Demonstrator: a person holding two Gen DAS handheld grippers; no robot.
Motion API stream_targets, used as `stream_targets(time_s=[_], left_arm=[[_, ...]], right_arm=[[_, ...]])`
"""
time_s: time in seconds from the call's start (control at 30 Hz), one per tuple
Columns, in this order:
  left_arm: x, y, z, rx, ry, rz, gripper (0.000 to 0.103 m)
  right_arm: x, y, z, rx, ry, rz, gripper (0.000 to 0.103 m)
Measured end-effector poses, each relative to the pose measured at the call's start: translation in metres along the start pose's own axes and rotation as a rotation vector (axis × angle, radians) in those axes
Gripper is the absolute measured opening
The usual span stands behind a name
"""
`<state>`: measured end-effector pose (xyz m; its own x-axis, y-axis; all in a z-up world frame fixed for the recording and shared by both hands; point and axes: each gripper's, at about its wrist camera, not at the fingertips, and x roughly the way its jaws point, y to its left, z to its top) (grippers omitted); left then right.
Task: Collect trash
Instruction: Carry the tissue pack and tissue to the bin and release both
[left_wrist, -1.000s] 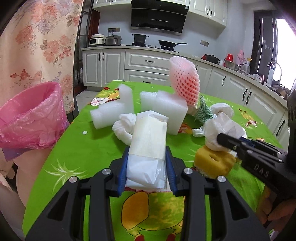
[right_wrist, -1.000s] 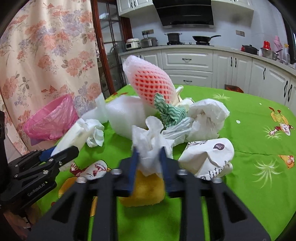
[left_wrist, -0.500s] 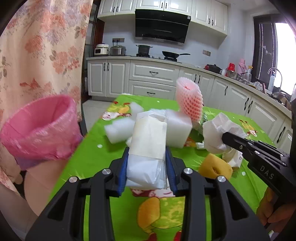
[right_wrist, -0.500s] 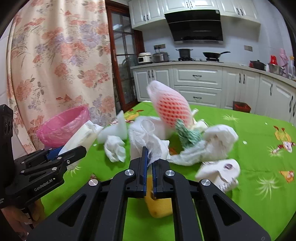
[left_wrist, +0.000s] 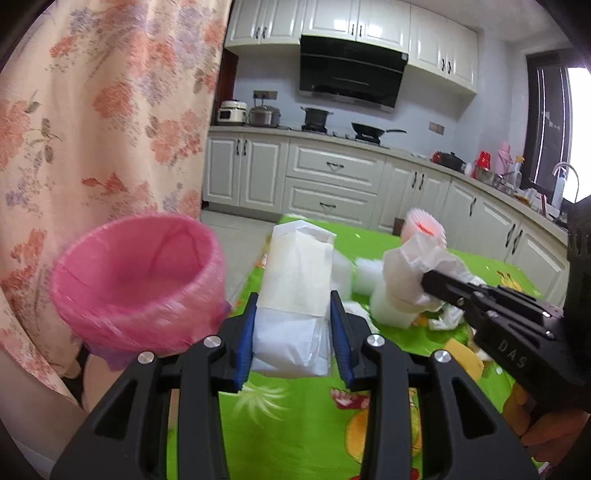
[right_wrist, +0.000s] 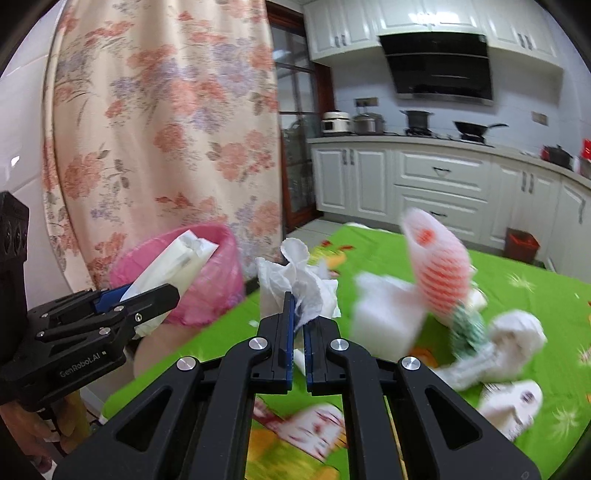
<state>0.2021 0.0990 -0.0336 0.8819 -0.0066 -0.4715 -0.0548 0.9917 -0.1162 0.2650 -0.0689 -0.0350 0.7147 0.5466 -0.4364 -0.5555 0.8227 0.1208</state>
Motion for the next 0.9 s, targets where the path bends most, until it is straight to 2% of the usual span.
stream_targets(time_s=[0.27, 0.53, 0.7, 0.9], left_arm=[[-0.008, 0.051, 0.029, -0.042, -0.046, 0.107, 0.036], [0.004, 0.115, 0.047, -0.112, -0.014, 0.191, 0.036], [0.014, 0.147, 0.046, -0.152, 0.005, 0.227, 0.036], [0.025, 0.165, 0.043, -0.165, 0.022, 0.248, 0.037]], right_arm=[[0.031, 0.046, 0.028, -0.059, -0.007, 0.127, 0.005], [0.073, 0.089, 0.056, -0.124, -0.004, 0.242, 0.005], [0.100, 0.105, 0.067, -0.130, 0.002, 0.274, 0.006], [0.130, 0.116, 0.068, -0.126, 0.032, 0.296, 0.006]])
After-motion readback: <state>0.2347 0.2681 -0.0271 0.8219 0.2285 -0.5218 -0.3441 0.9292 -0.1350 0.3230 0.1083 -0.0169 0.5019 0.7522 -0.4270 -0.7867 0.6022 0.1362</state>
